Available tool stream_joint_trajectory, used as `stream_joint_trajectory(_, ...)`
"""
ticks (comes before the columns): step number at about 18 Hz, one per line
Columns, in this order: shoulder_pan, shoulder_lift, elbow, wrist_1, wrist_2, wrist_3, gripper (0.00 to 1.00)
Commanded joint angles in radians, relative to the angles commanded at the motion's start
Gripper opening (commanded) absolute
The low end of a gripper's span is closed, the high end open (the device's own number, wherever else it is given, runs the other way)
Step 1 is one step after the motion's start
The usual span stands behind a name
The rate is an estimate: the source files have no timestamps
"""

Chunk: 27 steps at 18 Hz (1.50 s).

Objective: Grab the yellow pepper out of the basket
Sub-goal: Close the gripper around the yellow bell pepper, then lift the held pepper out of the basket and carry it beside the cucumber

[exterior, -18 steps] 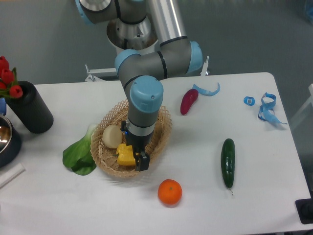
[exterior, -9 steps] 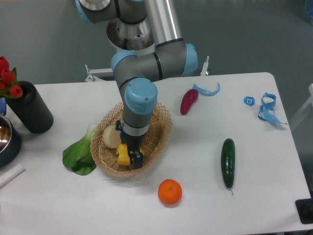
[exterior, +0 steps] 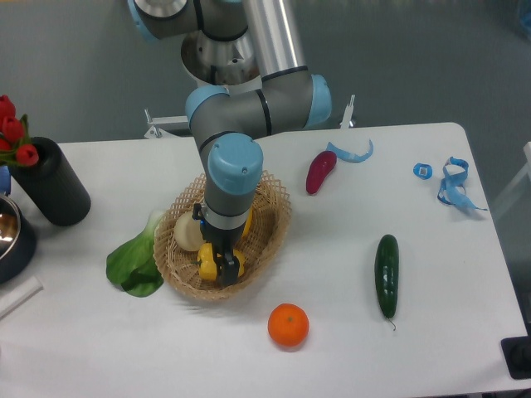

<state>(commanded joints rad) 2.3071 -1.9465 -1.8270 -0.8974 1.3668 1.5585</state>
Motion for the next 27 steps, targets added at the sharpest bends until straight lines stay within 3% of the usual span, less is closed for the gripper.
stream_joint_trajectory(10, -0.011, -0.032, 0.002, 0.003, 0.018, -0.008, 0.97)
stream_joint_trajectory(16, -0.012, -0.029, 0.015, 0.005, 0.015, -0.106, 0.29)
stream_joint_trajectory(21, 0.002, -0.003, 0.018, -0.003, -0.018, -0.124, 0.27)
stream_joint_trajectory(27, 0.066, 0.15, 0.018, -0.029, -0.023, -0.228, 0.28)
